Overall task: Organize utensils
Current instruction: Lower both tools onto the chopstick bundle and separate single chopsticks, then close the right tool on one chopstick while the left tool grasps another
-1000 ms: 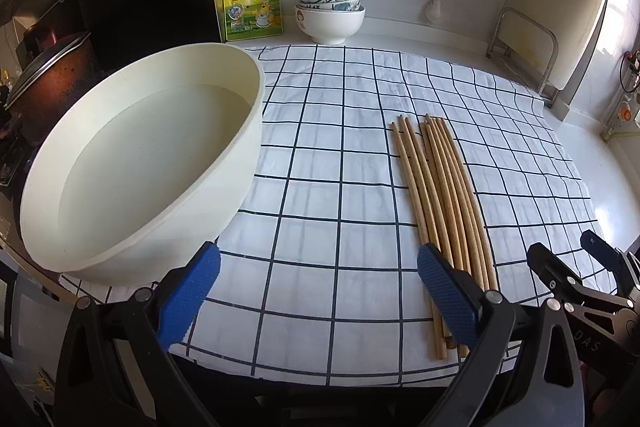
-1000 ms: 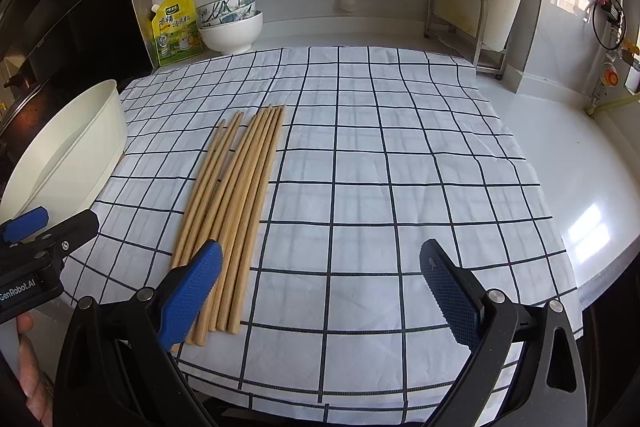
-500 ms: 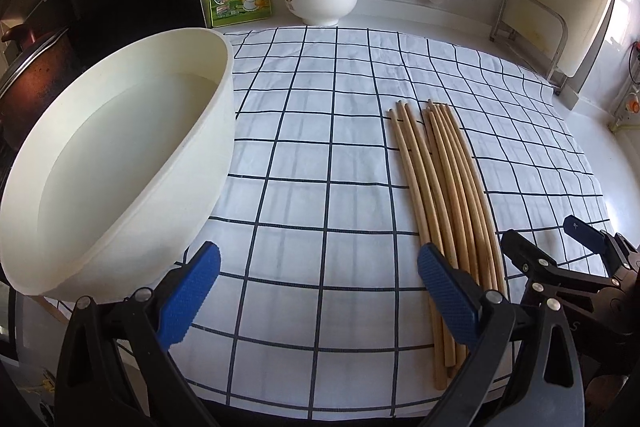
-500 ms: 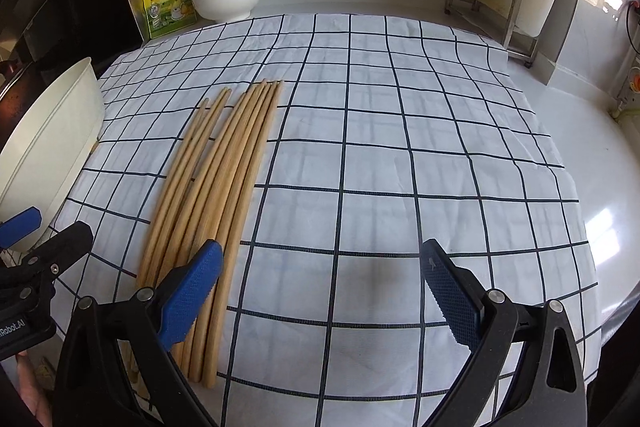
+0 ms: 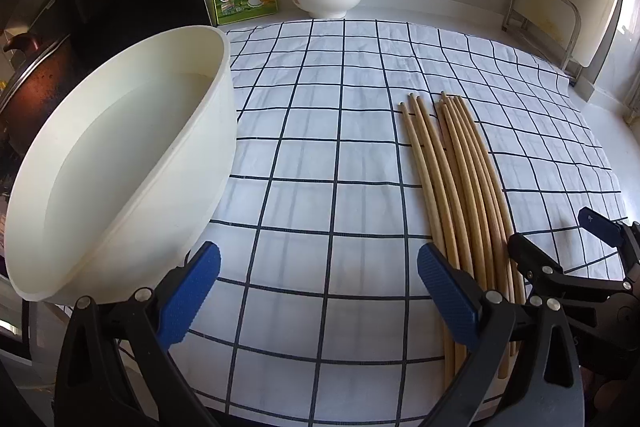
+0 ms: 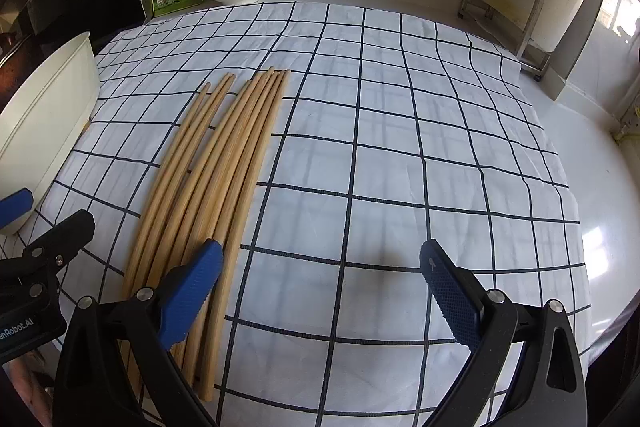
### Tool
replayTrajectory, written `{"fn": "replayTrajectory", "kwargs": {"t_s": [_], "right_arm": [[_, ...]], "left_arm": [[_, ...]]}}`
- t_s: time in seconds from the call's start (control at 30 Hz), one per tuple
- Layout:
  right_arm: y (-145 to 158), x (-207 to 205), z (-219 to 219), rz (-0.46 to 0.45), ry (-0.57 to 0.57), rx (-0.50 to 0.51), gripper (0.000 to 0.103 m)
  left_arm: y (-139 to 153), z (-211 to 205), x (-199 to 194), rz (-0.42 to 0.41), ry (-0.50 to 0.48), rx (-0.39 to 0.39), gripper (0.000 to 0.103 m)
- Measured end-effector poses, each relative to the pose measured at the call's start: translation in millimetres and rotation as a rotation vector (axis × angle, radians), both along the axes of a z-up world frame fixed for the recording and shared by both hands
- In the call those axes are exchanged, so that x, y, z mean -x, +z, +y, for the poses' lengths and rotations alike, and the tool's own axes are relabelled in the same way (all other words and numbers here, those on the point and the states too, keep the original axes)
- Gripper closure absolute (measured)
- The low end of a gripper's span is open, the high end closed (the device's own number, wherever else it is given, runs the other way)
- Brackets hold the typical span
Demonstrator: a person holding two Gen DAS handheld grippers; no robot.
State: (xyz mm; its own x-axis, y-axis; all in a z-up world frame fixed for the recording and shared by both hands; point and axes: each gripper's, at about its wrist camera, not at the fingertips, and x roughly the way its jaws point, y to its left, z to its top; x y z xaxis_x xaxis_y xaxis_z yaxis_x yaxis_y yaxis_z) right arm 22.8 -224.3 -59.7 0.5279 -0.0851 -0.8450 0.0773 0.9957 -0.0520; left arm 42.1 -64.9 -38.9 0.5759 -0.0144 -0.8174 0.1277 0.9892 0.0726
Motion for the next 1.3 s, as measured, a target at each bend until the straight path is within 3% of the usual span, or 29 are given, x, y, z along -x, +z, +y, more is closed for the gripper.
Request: {"fn": "replayTrajectory", "kwargs": {"t_s": [0.1,0.43,1.3], "right_arm": [[-1.2,0.3,-2.4,0.008,0.001,0.017,0.009],[-2.4,3.4,-22.7,-0.007,-0.039,0.02,0.009],[-3.4,7.0,-36.9,-0.026,-0.048,-0.008,0.009]], "left_arm": [[-0.8,-2.9,-0.1,0.002,-0.011,-0.005,0.006],[-2.3,-4.8,-8.4,0.034,0.001,0.088,0.006],[-22.3,-23.3,-12.2,0.104,-0.033,0.035,0.006]]}}
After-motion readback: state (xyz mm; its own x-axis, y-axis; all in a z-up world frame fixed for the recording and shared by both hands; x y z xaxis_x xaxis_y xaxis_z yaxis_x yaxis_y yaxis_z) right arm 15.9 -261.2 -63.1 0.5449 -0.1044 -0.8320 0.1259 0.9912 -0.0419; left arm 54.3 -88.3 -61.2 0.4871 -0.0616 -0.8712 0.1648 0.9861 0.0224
